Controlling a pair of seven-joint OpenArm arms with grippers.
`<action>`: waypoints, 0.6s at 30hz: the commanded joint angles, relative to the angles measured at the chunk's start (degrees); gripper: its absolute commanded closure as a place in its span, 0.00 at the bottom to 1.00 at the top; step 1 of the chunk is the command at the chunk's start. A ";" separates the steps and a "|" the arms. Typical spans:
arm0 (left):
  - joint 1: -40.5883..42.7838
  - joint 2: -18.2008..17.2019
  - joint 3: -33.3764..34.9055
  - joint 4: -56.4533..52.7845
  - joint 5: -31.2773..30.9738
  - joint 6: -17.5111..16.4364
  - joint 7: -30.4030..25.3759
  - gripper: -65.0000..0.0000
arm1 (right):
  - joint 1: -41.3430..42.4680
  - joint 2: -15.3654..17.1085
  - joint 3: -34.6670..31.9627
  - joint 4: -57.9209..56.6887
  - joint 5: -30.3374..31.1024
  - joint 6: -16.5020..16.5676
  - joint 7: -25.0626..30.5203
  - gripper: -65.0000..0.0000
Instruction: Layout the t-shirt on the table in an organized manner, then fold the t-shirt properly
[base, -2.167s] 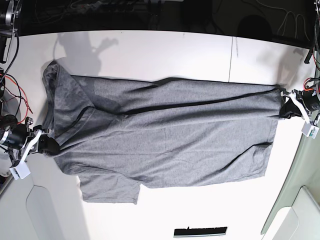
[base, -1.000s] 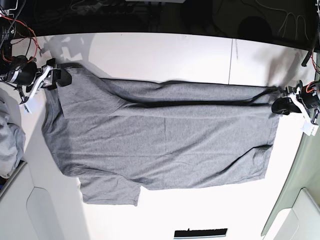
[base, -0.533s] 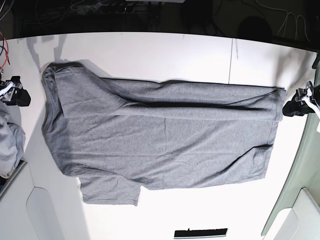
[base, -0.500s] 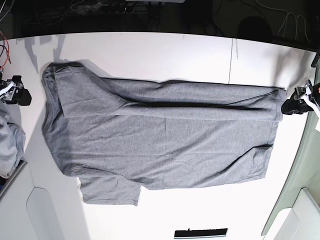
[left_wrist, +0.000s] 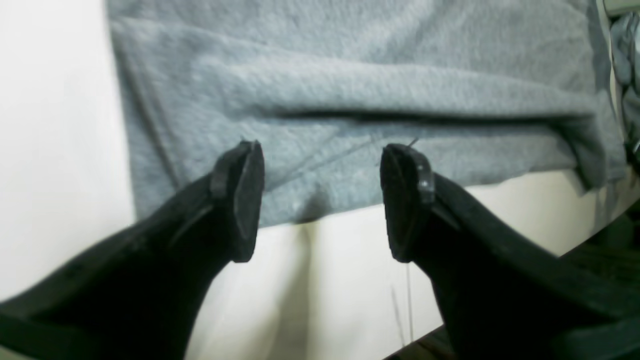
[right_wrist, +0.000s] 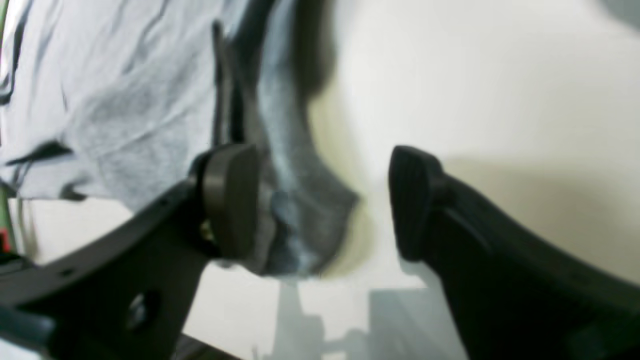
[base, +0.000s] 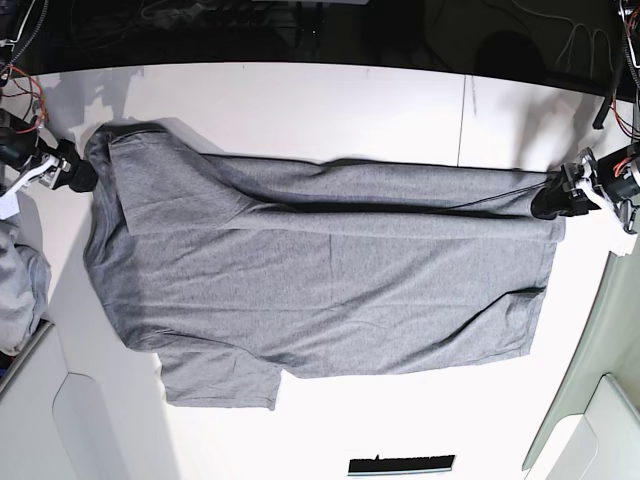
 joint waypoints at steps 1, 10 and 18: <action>-0.90 -1.86 -1.57 0.68 -1.20 -0.36 -1.01 0.40 | 0.98 0.11 -0.17 0.76 1.44 0.57 0.61 0.38; -0.59 -1.49 -5.75 0.37 9.97 -0.36 -7.85 0.40 | 1.44 -5.20 -1.27 0.76 1.25 0.55 0.61 0.38; -2.58 -0.22 -5.57 -8.20 17.55 -0.36 -17.66 0.40 | 1.73 -6.27 -1.64 0.76 1.05 0.52 -0.02 0.38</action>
